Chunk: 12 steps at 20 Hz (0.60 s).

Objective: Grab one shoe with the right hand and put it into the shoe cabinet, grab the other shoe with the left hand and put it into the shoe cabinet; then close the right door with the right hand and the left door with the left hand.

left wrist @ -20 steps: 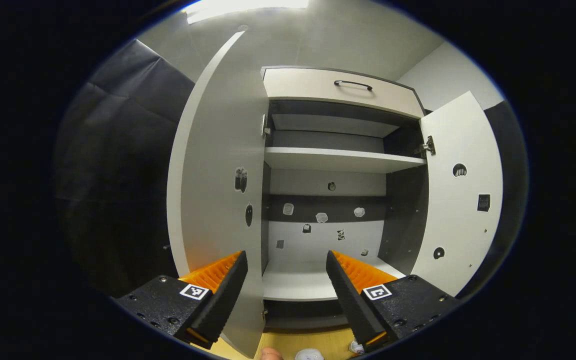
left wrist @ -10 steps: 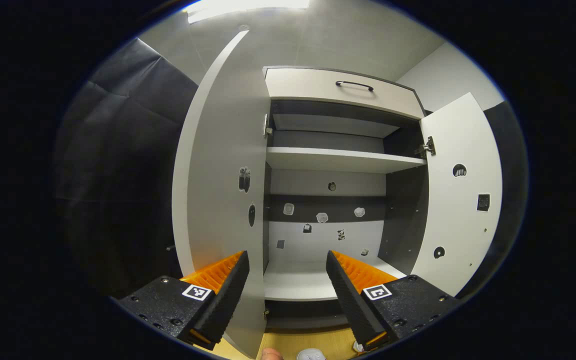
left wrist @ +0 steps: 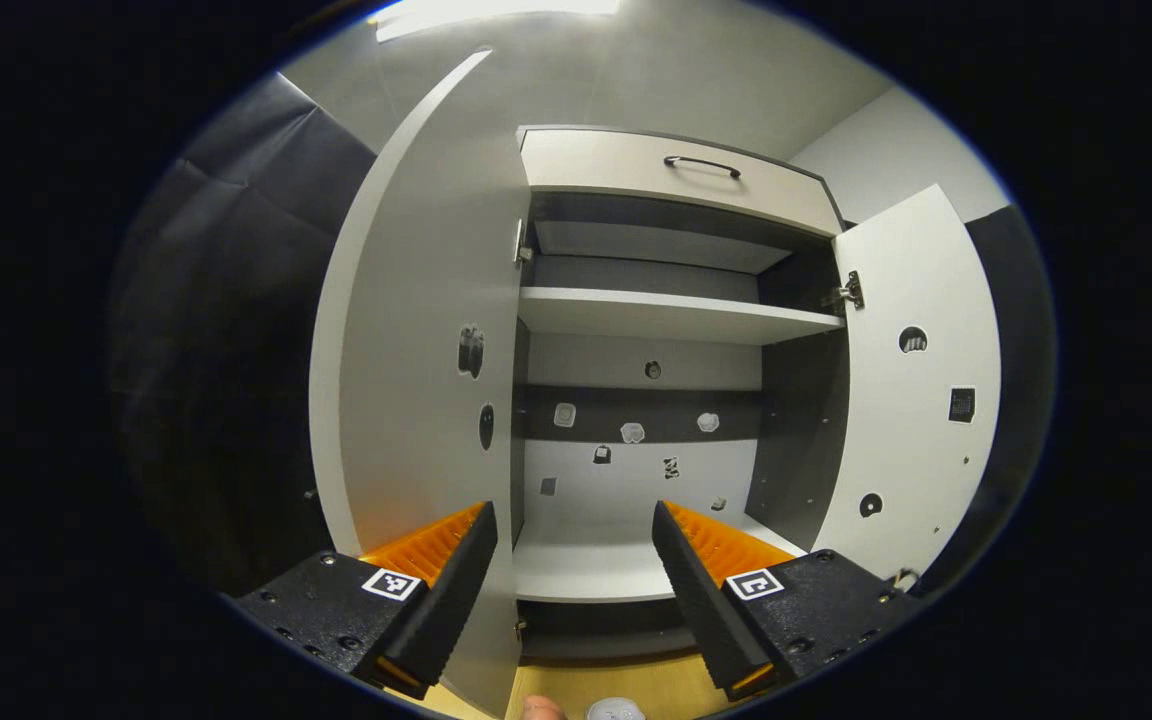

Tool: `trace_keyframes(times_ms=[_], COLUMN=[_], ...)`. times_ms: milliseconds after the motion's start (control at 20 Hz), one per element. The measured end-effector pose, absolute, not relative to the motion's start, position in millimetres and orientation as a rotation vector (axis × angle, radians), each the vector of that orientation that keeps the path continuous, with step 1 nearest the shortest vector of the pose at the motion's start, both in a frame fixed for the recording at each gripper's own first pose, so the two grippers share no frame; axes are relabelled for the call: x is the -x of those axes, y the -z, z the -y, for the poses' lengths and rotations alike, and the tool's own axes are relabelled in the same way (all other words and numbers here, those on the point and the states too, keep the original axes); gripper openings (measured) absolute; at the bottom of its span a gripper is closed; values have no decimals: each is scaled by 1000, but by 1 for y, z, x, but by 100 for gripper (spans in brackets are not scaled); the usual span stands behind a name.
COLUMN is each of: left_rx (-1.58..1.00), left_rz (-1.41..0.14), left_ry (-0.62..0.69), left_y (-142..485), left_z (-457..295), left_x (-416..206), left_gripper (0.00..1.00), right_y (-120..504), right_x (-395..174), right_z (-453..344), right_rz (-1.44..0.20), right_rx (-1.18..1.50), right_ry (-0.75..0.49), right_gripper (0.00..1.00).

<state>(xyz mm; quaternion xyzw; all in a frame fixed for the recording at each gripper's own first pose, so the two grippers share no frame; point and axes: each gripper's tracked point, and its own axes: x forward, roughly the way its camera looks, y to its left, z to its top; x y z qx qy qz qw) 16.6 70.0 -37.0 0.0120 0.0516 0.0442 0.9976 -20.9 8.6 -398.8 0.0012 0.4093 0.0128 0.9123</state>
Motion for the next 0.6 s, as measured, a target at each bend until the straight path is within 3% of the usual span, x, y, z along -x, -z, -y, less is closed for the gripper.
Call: trace_keyframes(times_ms=[350, 600], left_rx=[-19, 0], left_rz=[-96, -84], left_ry=[-71, -60], left_y=[38, 36], left_z=[-71, -70], left_x=[-22, -20], left_gripper=[94, 94], right_y=[278, 264], right_x=[-87, -184], right_z=[-44, -53], right_rz=[-568, -518], right_rx=[28, 53], right_ry=[-102, -103], right_gripper=[0, 1])
